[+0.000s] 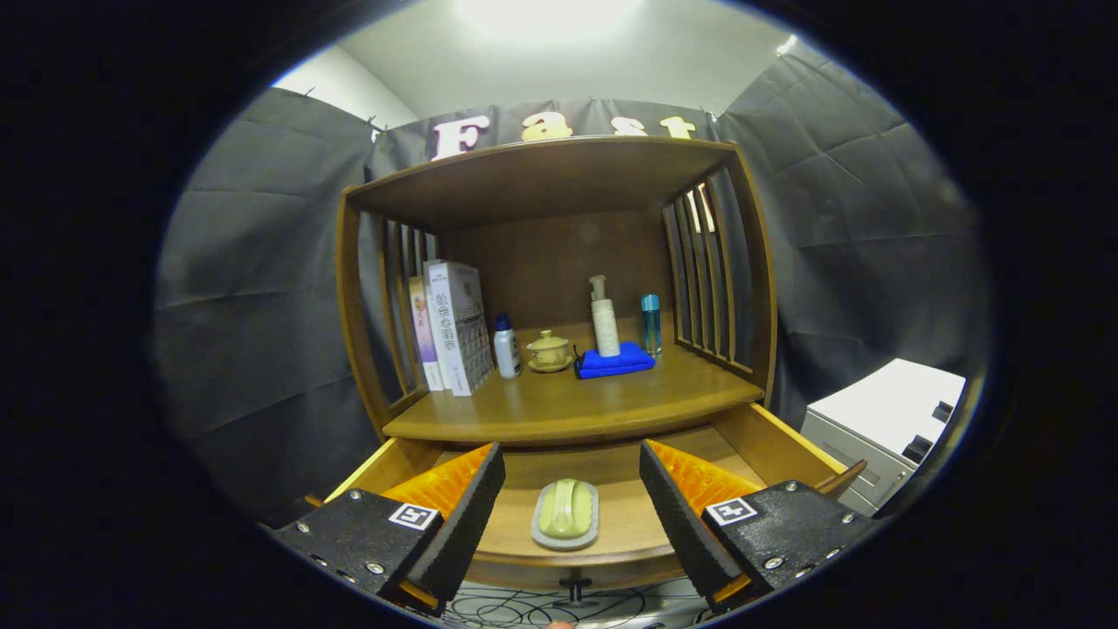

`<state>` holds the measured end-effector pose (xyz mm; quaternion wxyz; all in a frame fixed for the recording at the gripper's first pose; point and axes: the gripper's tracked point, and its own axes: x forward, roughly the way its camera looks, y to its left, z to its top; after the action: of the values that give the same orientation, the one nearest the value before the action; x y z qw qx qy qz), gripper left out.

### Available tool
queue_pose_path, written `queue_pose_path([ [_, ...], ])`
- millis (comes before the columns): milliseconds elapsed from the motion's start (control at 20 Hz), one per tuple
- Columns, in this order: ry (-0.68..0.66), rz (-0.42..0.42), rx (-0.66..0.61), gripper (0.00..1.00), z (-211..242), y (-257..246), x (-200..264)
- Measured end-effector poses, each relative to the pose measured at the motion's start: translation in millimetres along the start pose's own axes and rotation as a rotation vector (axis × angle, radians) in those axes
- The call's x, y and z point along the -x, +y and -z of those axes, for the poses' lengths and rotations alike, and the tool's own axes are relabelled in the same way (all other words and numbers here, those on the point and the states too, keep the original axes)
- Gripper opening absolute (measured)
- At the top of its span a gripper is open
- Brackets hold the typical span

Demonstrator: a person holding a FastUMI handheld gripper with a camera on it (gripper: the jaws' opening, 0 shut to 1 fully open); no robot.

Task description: Pull open the drawer, take out the items inside it, and place them on the countertop above the cabinet.

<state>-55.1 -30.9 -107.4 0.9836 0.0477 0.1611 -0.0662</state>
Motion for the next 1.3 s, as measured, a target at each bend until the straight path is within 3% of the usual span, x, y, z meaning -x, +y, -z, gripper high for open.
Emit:
queue_pose_path([
  [250, 0.086, 0.013, 0.025, 0.96, 4.2, -1.2, -28.9],
  [1000, 0.406, 0.115, 0.052, 0.95, 90.5, 10.2, -80.9],
  [1300, 0.556, 0.164, 0.05, 0.85, 111.4, 8.6, -99.8],
])
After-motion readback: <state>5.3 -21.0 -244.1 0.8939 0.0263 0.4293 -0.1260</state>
